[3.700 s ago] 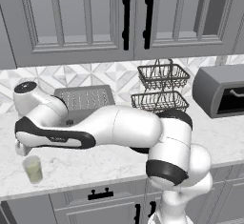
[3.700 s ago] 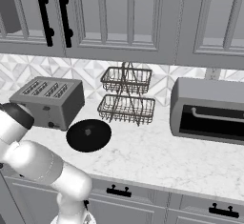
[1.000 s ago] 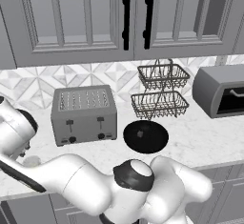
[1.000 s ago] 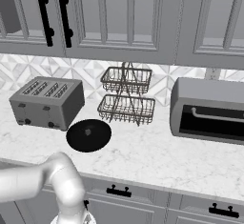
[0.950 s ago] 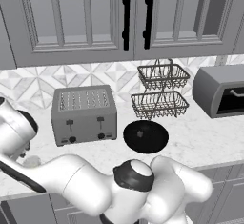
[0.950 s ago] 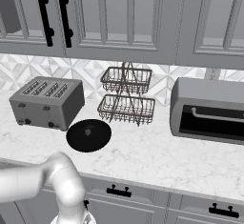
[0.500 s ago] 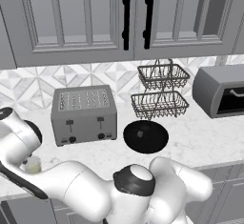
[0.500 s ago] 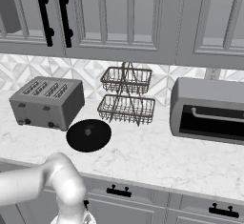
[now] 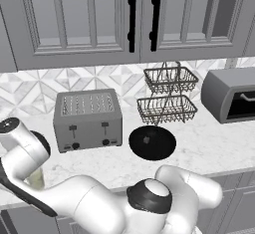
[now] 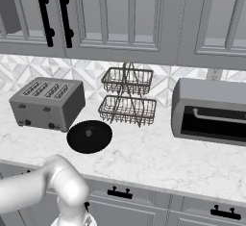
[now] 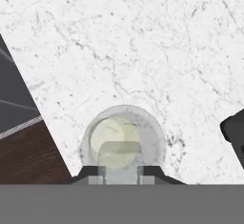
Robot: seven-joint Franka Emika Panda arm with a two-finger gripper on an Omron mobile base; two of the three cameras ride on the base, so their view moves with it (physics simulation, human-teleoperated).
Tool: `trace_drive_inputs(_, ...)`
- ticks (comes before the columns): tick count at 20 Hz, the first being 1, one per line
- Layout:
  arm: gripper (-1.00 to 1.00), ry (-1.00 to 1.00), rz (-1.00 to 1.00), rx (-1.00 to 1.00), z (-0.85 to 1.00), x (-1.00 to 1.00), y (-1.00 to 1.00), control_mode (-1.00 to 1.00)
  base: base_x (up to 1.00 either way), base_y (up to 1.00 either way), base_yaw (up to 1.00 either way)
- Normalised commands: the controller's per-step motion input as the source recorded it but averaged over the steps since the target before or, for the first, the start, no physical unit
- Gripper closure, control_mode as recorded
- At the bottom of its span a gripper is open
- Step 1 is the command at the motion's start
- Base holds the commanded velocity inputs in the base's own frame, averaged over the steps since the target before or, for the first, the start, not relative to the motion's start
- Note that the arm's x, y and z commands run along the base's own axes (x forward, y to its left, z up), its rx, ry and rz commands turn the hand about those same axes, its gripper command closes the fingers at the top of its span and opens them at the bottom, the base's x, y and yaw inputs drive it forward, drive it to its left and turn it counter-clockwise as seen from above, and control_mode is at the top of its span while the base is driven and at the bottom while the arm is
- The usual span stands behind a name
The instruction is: Grab a lemon wedge from the fridge and one ice cube from the ice bowl, and put them in the glass of lemonade.
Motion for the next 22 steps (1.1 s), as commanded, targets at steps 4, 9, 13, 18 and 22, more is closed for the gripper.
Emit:
trace_drive_inputs(4,1.00,0.01,0.02,0.00,0.00,0.07,-0.19,-1.00,0.00,0.00,0.00)
trace_drive_inputs(9,1.00,0.09,0.14,0.05,0.00,0.01,0.00,-1.00,0.00,0.00,0.00)
trace_drive_inputs(13,1.00,0.01,0.09,0.01,0.01,0.03,0.00,-1.00,0.00,0.00,0.00)
trace_drive_inputs(18,1.00,0.00,0.02,0.00,0.00,0.05,0.00,-1.00,0.00,0.00,0.00)
trace_drive_inputs(22,1.00,0.01,0.00,0.00,0.00,0.18,0.01,-1.00,0.00,0.00,0.00)
